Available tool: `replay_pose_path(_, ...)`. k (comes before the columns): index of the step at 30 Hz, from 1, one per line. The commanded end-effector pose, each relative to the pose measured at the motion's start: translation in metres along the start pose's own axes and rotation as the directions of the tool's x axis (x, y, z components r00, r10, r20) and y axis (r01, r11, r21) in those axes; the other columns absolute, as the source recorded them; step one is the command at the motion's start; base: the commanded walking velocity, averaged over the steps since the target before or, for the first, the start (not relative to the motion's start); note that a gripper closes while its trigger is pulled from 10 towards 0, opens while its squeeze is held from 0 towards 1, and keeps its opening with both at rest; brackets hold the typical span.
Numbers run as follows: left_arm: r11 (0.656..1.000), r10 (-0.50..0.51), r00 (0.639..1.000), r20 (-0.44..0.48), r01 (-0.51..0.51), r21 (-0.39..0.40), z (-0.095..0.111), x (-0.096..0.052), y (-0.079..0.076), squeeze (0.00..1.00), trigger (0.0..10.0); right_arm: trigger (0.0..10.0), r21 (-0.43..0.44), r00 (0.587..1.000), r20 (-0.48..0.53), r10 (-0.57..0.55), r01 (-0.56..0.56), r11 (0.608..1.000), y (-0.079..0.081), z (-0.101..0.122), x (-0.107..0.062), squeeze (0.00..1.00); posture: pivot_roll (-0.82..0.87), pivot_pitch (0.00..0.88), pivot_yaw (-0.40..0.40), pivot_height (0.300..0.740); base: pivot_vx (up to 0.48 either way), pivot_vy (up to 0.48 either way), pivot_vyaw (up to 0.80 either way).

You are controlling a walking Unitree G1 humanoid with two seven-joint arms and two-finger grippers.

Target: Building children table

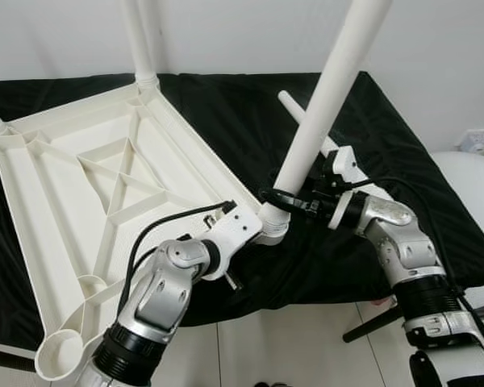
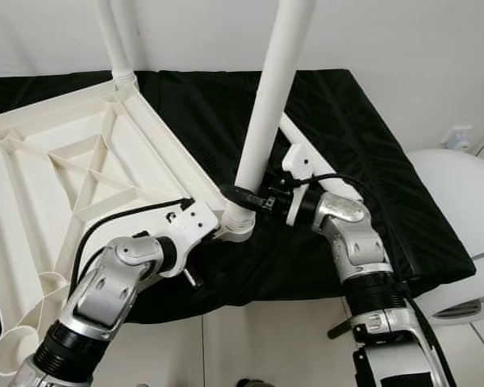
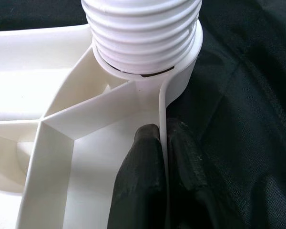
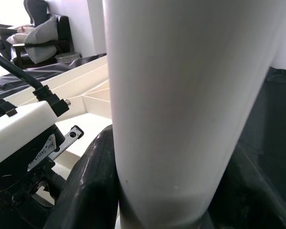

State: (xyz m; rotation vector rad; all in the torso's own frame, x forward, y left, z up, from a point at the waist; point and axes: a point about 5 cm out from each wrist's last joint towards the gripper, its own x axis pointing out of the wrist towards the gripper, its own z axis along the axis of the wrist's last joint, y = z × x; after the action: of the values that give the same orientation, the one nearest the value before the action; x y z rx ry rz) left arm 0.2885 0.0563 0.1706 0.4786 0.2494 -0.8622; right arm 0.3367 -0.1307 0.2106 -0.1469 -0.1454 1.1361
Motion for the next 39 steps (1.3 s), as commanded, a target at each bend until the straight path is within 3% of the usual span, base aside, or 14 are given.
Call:
replay_pose_path(1,0.998,0.055,0.997,0.056,-0.056,0.011,0.009,0.003,-0.008,0.00,10.0,10.0,0.158,0.980,-0.189,0.067,-0.037,0.987,0.022,-0.055,0.007,0.00,-0.05,0.167,-0.026,0.740,0.000,0.000,0.00)
replay_pose_path(7,0.999,0.046,0.997,0.057,-0.047,0.013,0.009,0.004,-0.014,0.00,10.0,10.0,0.133,0.989,-0.140,0.043,-0.024,0.991,0.022,-0.049,0.012,0.00,-0.04,0.166,-0.031,0.740,0.000,0.000,0.00)
replay_pose_path(9,0.999,0.053,0.997,0.058,-0.054,0.005,0.008,0.003,-0.010,0.00,10.0,10.0,0.131,0.998,-0.065,-0.015,0.024,0.991,0.015,-0.035,0.008,0.00,-0.04,0.169,-0.030,0.740,0.000,0.000,0.00)
replay_pose_path(15,0.998,0.069,0.996,0.052,-0.069,-0.002,0.006,0.001,-0.003,0.00,10.0,10.0,0.150,0.996,0.033,-0.087,0.082,0.985,0.002,-0.012,0.003,0.00,-0.05,0.169,-0.026,0.740,0.000,0.000,0.00)
replay_pose_path(16,0.997,0.074,0.996,0.049,-0.074,0.001,0.005,0.001,-0.001,0.00,10.0,10.0,0.162,0.991,0.083,-0.105,0.090,0.983,-0.002,0.000,0.000,0.00,-0.06,0.165,-0.021,0.740,0.000,0.000,0.00)
replay_pose_path(18,0.997,0.074,0.996,0.049,-0.075,0.002,0.005,0.001,0.000,0.00,10.0,10.0,0.164,0.990,0.092,-0.108,0.092,0.982,-0.003,0.002,-0.001,0.00,-0.06,0.165,-0.021,0.740,0.000,0.000,0.00)
replay_pose_path(19,0.998,0.070,0.996,0.054,-0.070,0.001,0.006,0.001,0.002,1.00,10.0,10.0,0.176,0.984,0.131,-0.123,0.099,0.979,-0.008,0.013,-0.003,0.00,-0.07,0.160,-0.013,0.740,0.000,0.000,0.00)
replay_pose_path(22,0.999,0.042,0.996,0.080,-0.041,-0.007,0.011,0.001,0.005,1.00,10.0,10.0,0.182,0.970,0.195,-0.145,0.110,0.977,-0.014,0.031,-0.006,0.00,-0.07,0.160,-0.009,0.740,0.000,0.000,0.00)
replay_pose_path(31,0.999,0.017,0.995,0.100,-0.020,0.026,0.016,-0.001,0.009,1.00,10.0,10.0,0.196,0.966,0.202,-0.160,0.120,0.973,-0.013,0.033,-0.006,0.00,-0.07,0.153,-0.007,0.740,0.000,0.000,0.00)
replay_pose_path(34,0.997,0.029,0.993,0.115,-0.036,0.064,0.021,-0.005,0.025,1.00,10.0,10.0,0.221,0.960,0.212,-0.180,0.133,0.966,-0.014,0.033,-0.004,0.00,-0.06,0.140,-0.002,0.740,0.000,0.000,0.00)
replay_pose_path(36,0.991,0.028,0.990,0.139,-0.047,0.129,0.031,-0.011,0.046,0.07,10.0,10.0,0.228,0.947,0.222,-0.231,0.180,0.957,-0.021,0.033,-0.005,0.00,-0.05,0.129,0.009,0.740,0.000,0.000,0.00)
replay_pose_path(37,0.987,0.031,0.987,0.155,-0.055,0.153,0.037,-0.014,0.056,0.00,10.0,10.0,0.232,0.937,0.226,-0.266,0.214,0.949,-0.025,0.034,-0.007,0.00,-0.05,0.129,0.011,0.740,0.000,0.000,0.00)
replay_pose_path(39,0.988,0.031,0.986,0.165,-0.055,0.143,0.039,-0.016,0.058,0.00,10.0,10.0,0.230,0.932,0.225,-0.282,0.231,0.945,-0.027,0.034,-0.009,0.00,-0.05,0.126,0.014,0.740,0.000,0.000,0.00)
